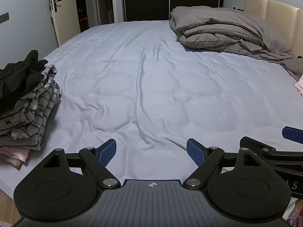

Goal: Fold clothes

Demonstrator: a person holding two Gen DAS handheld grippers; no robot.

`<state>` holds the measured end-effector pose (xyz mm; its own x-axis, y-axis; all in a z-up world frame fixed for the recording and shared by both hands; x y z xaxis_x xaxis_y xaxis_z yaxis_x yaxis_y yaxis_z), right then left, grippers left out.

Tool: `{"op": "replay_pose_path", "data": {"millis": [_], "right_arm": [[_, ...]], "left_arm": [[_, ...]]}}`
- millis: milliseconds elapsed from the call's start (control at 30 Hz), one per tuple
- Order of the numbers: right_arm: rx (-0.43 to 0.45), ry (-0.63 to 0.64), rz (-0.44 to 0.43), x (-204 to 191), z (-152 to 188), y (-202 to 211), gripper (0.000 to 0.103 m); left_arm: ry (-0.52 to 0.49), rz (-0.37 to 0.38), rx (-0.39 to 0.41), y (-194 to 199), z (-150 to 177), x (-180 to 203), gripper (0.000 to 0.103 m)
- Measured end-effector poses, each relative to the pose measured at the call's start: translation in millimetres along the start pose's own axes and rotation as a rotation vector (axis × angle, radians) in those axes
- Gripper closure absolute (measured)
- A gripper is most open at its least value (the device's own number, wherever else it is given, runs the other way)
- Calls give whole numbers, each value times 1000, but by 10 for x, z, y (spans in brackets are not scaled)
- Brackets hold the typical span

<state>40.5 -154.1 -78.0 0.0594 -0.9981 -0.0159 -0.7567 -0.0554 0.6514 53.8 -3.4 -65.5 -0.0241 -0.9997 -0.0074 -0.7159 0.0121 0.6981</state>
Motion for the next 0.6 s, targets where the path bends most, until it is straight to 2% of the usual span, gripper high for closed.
{"op": "replay_pose_path", "data": {"millis": [600], "right_arm": [[26, 0, -11, -82, -52, 21, 8]], "left_arm": [[23, -11, 10, 58, -43, -86, 22]]}}
Point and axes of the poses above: each gripper's, at about its wrist camera, not at the fingertips, and y roughly against the way its jaws point, x to its right, z to its underside, the point moved 3 cm from there along -y, roughly the way its jaws point, and after that the axes turned 2 degrees about y, right-handed, at the moved point
